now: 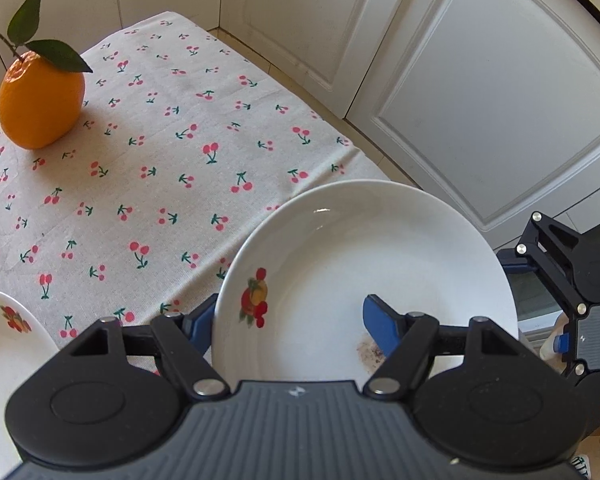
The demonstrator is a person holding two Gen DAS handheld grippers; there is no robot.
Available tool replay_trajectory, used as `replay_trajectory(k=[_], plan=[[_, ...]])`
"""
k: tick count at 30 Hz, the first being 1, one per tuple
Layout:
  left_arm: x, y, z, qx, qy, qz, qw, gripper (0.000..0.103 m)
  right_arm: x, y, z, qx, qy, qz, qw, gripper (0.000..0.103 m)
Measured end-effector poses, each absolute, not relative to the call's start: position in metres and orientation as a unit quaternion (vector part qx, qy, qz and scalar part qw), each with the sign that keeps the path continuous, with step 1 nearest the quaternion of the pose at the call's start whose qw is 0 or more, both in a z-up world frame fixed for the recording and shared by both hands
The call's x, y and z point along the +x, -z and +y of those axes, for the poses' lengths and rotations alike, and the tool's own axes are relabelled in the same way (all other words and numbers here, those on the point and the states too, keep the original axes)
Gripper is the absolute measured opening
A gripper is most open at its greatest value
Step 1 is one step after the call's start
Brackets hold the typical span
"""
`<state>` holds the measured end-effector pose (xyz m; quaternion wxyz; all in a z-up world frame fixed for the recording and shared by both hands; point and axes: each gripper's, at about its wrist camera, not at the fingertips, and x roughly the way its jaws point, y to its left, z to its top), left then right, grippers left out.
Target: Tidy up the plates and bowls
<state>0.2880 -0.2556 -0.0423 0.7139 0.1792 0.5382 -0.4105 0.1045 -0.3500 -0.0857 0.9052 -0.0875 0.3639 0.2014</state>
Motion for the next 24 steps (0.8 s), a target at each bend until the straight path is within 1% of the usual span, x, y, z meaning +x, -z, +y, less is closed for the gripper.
replay_trajectory(k=[11,24], plan=[[0.304,0.047,-0.259,0.17,0.407,0.533,0.722,0.074,0.12,0.093,-0.352,-0.096,-0.186,0.367,0.906,0.103],[0.296,0.044,-0.258,0.182,0.396,0.519,0.735,0.076,0.117,0.09,-0.351,-0.079,-0.18,0.382,0.903,0.103]])
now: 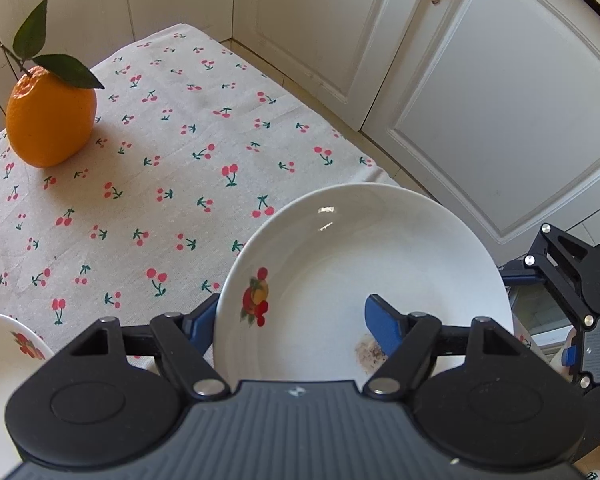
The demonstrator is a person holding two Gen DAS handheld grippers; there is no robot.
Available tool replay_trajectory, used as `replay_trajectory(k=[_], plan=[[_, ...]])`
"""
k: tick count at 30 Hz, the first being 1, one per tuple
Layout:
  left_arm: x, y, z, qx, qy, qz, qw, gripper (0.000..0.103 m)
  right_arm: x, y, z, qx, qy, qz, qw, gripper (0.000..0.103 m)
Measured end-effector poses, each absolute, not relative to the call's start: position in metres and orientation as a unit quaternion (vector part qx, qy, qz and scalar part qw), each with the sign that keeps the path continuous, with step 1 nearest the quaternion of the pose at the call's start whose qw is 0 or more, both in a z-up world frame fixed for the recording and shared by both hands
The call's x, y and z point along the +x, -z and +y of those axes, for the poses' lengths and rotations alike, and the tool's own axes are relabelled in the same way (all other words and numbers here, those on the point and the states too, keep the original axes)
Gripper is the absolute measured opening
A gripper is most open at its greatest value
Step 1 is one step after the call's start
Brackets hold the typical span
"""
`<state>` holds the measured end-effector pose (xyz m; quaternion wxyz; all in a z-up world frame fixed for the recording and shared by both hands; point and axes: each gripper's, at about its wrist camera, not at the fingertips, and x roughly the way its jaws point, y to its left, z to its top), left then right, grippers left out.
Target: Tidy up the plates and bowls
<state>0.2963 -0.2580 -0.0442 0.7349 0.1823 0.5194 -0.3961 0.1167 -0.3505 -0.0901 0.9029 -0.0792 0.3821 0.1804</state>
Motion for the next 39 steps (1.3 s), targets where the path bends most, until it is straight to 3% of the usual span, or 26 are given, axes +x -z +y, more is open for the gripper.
replay_trajectory(k=[11,17,22,25,31,39], plan=[[0.263,-0.011,-0.23,0.165,0.394,0.476,0.769,0.081,0.083,0.057,-0.356,-0.016,-0.168,0.369,0.914,0.103],[0.22,-0.05,-0.206,0.158,0.396,0.434,0.794,0.089,0.06,0.036,-0.342,-0.008,-0.165,0.35,0.922,0.103],[0.174,-0.069,-0.176,0.169,0.378,0.385,0.825,0.09,0.041,0.029,-0.32,-0.017,-0.165,0.34,0.926,0.103],[0.145,-0.069,-0.156,0.182,0.351,0.349,0.85,0.097,0.031,0.026,-0.308,-0.014,-0.166,0.333,0.928,0.103],[0.093,-0.055,-0.116,0.212,0.289,0.282,0.89,0.098,0.016,0.023,-0.289,-0.003,-0.174,0.313,0.934,0.103],[0.045,-0.024,-0.073,0.187,0.239,0.288,0.908,0.099,0.012,0.025,-0.272,0.011,-0.185,0.307,0.933,0.103]])
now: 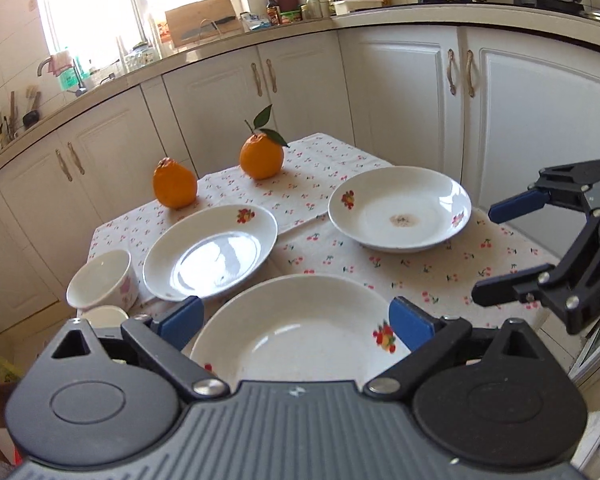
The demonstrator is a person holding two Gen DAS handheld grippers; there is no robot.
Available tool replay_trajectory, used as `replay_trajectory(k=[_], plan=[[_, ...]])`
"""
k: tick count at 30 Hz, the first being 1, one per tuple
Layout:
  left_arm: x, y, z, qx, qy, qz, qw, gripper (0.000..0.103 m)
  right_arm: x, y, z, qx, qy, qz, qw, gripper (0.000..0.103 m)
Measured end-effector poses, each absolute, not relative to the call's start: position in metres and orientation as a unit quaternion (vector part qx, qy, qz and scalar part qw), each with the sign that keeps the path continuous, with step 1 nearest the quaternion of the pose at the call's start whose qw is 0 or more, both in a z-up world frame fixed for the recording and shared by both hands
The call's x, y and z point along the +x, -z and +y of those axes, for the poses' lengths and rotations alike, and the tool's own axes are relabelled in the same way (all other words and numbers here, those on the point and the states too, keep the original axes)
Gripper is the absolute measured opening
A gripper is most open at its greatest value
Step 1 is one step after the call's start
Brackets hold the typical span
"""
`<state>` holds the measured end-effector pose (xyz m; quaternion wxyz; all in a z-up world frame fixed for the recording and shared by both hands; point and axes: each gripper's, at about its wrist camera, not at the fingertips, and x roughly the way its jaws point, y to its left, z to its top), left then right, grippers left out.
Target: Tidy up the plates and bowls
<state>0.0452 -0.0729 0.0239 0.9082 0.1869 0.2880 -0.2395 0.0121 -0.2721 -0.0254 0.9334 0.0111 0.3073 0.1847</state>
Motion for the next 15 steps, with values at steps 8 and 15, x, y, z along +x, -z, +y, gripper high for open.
replay_trajectory(k=[8,15], plan=[[0.034,0.016,-0.032,0.137,0.215,0.366,0.895,0.099,0.013,0.031,-0.258,0.008,-0.196,0.318,0.927,0.103],[0.034,0.039,-0.022,0.134,0.233,0.405,0.874,0.099,0.019,0.032,-0.247,-0.003,-0.2,0.329,0.923,0.103]])
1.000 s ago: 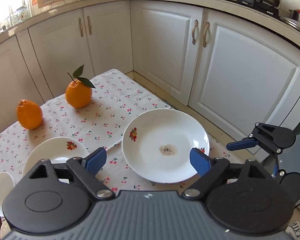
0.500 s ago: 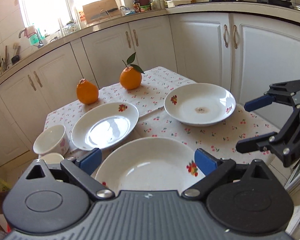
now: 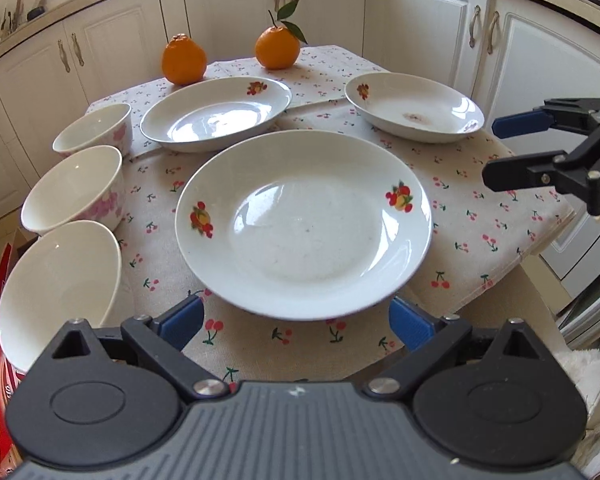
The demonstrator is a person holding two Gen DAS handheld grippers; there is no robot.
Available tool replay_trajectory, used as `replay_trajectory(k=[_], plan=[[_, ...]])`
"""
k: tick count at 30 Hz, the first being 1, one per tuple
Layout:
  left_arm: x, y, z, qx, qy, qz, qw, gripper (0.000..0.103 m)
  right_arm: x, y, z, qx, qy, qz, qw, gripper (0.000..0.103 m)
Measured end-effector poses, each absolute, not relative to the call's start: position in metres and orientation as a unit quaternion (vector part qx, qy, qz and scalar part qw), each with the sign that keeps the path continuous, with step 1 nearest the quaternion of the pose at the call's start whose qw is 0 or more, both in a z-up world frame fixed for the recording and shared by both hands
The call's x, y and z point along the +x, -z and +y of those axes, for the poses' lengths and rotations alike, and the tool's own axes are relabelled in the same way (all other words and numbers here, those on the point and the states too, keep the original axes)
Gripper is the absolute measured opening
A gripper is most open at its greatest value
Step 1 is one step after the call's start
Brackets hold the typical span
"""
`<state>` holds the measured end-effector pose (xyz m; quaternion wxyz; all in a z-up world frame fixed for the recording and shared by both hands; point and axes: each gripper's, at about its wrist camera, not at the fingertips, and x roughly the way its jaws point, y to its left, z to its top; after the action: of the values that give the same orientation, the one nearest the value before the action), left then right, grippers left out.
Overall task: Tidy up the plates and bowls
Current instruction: 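Reach the right tool to the large flower-decal plate's rim and grasp it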
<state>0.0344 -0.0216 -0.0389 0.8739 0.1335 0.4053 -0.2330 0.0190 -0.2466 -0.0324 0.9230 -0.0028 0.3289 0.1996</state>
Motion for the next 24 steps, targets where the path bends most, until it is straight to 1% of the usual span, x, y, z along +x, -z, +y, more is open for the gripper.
replay_trajectory(k=[5,11,18,22,24], plan=[[0.041,0.057,-0.024,0.139,0.237,0.415,0.867,0.099,0.03,0.036,-0.242,-0.001,-0.214,0.349,0.912,0.103],[0.046,0.063,-0.021,0.109,0.246,0.405,0.874,0.102,0.047,0.044,-0.233,-0.004,-0.238,0.381,0.894,0.103],[0.049,0.064,-0.024,0.105,0.239,0.401,0.878,0.103,0.073,0.063,-0.219,-0.006,-0.282,0.433,0.856,0.103],[0.048,0.065,-0.023,0.099,0.233,0.395,0.883,0.103,0.092,0.073,-0.219,0.028,-0.3,0.462,0.834,0.103],[0.046,0.066,-0.022,0.098,0.233,0.388,0.886,0.103,0.099,0.073,-0.218,0.033,-0.306,0.462,0.832,0.103]])
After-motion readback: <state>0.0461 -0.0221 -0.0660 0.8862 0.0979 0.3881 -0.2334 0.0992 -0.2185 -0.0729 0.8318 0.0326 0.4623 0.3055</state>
